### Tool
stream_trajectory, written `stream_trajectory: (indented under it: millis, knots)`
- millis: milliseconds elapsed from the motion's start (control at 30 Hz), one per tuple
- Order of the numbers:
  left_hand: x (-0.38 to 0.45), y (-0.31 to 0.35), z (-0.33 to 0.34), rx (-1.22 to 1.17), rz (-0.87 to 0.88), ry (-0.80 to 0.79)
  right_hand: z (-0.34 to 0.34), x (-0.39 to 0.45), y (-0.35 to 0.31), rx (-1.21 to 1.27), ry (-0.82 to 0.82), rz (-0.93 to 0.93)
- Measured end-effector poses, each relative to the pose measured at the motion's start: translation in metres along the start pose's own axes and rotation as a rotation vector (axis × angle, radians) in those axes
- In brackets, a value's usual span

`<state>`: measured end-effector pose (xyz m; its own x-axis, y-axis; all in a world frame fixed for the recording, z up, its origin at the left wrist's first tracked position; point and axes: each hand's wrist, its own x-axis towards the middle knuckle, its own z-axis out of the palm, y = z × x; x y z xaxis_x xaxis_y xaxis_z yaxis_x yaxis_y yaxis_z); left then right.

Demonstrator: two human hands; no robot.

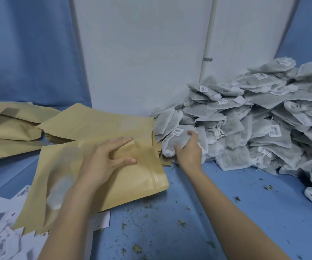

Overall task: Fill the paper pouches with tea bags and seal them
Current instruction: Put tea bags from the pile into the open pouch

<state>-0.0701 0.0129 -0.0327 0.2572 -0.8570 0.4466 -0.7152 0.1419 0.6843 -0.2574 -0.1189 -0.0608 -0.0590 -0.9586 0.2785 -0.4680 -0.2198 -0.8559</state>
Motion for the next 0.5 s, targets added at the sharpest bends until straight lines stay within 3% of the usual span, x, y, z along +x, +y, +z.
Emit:
stream_trajectory:
  millis: [133, 233, 300, 367, 500]
  knots:
    - [-0.001, -0.001, -0.003, 0.022, -0.014, 0.034, -0.018, -0.022, 0.013, 0.452, 0.03, 0.102]
    - [-0.002, -0.001, -0.003, 0.031, -0.026, 0.009, -0.034, -0.039, 0.017, 0.673, -0.126, 0.023]
    - [-0.003, 0.0, -0.004, 0.035, -0.034, -0.006, -0.043, -0.043, 0.013, 0.622, -0.268, -0.113]
    - [-0.003, 0.003, -0.006, 0.002, -0.044, -0.02, -0.046, -0.044, 0.0, 0.421, -0.434, -0.222]
    - [0.0, 0.012, -0.006, -0.089, -0.026, -0.083, -0.033, -0.042, -0.045, -0.007, -0.773, -0.239]
